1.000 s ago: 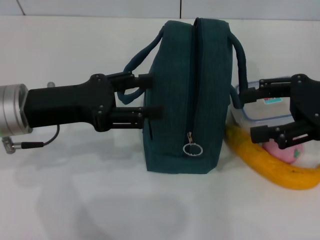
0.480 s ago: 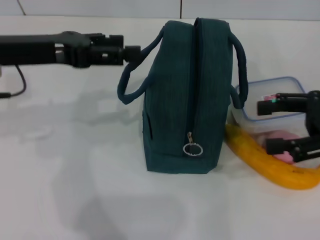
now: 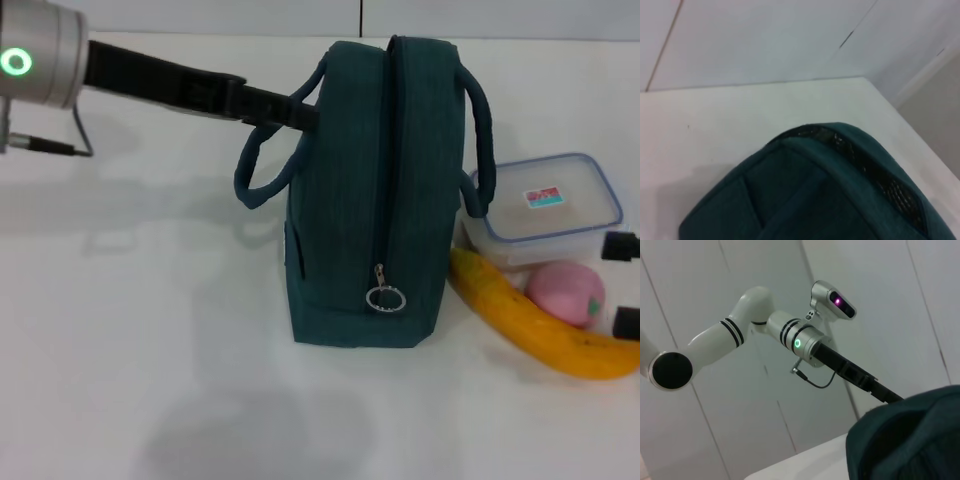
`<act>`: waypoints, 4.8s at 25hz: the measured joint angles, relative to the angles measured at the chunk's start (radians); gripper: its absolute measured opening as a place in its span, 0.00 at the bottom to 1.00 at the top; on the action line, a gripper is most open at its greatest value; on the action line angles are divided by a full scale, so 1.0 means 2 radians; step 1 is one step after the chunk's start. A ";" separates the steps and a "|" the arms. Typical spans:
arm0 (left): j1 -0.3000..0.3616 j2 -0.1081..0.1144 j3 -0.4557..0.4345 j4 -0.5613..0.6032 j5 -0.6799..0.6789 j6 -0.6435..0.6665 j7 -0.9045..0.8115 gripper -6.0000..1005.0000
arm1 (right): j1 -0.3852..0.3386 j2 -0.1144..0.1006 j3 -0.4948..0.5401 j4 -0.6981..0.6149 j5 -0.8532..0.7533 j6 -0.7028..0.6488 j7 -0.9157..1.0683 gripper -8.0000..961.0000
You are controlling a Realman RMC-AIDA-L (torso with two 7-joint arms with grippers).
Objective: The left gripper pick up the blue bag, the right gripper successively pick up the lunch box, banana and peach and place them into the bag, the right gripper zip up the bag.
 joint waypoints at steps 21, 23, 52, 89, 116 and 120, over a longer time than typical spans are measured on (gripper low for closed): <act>-0.074 0.002 0.007 -0.074 0.059 -0.028 -0.031 0.73 | -0.036 -0.017 0.016 0.111 -0.013 0.063 -0.061 0.89; -0.073 0.002 0.006 -0.074 0.058 -0.028 -0.035 0.63 | -0.035 -0.013 0.040 0.126 -0.011 0.075 -0.061 0.89; -0.071 -0.010 0.015 -0.074 0.058 -0.035 -0.016 0.05 | 0.050 -0.005 0.205 0.311 -0.019 0.350 0.162 0.90; -0.045 -0.014 0.041 -0.070 0.039 -0.018 -0.019 0.06 | 0.051 -0.002 0.161 0.322 0.018 0.341 0.169 0.13; -0.039 -0.013 0.044 -0.068 0.020 -0.018 -0.015 0.05 | 0.019 0.022 0.164 0.387 0.158 0.282 0.375 0.10; -0.039 -0.013 0.044 -0.068 0.020 -0.018 -0.014 0.05 | 0.017 0.022 0.164 0.388 0.170 0.273 0.375 0.11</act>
